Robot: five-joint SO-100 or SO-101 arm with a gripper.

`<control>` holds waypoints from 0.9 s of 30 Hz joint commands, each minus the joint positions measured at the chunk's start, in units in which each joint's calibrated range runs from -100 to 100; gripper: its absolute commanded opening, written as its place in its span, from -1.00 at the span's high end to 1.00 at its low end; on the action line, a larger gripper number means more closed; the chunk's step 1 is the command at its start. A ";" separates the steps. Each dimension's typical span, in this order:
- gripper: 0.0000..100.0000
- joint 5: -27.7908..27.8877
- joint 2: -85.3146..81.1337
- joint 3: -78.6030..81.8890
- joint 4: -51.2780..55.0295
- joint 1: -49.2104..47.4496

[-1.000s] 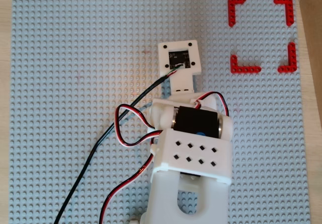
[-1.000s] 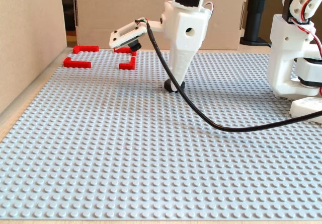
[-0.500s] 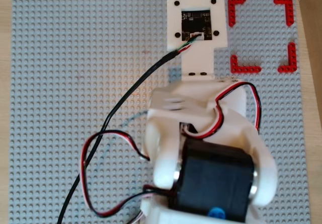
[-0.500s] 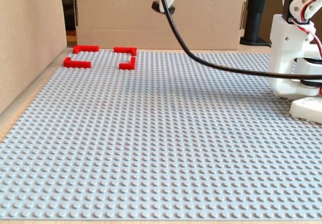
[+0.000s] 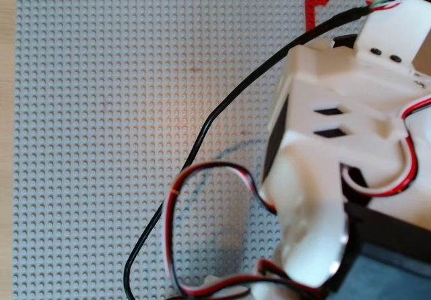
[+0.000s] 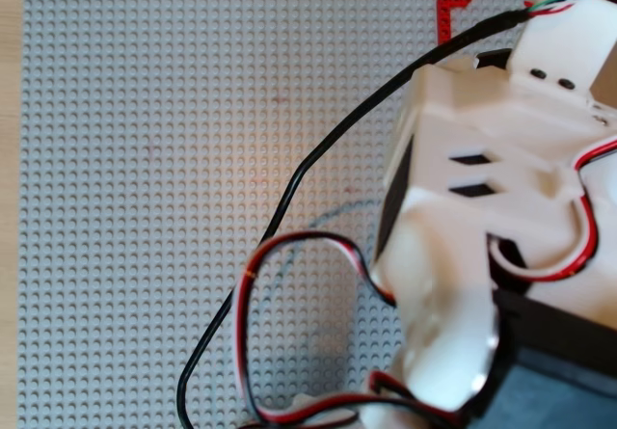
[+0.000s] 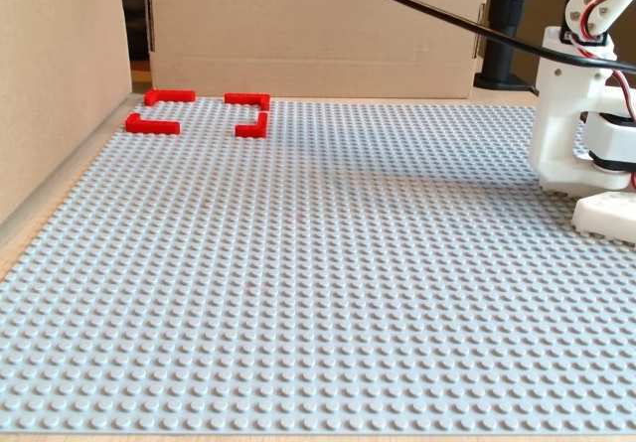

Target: Grab the Lego and store it in red box

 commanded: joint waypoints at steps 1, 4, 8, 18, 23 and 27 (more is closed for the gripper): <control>0.78 -1.70 4.51 -3.37 -5.65 2.00; 0.78 -3.06 8.24 -3.37 -9.95 2.00; 0.78 -4.15 13.07 -3.19 -15.04 2.15; 0.79 -7.23 24.17 -2.01 -23.37 7.06; 0.79 -7.33 26.97 3.45 -31.35 9.22; 0.79 -7.38 26.88 10.18 -36.53 8.18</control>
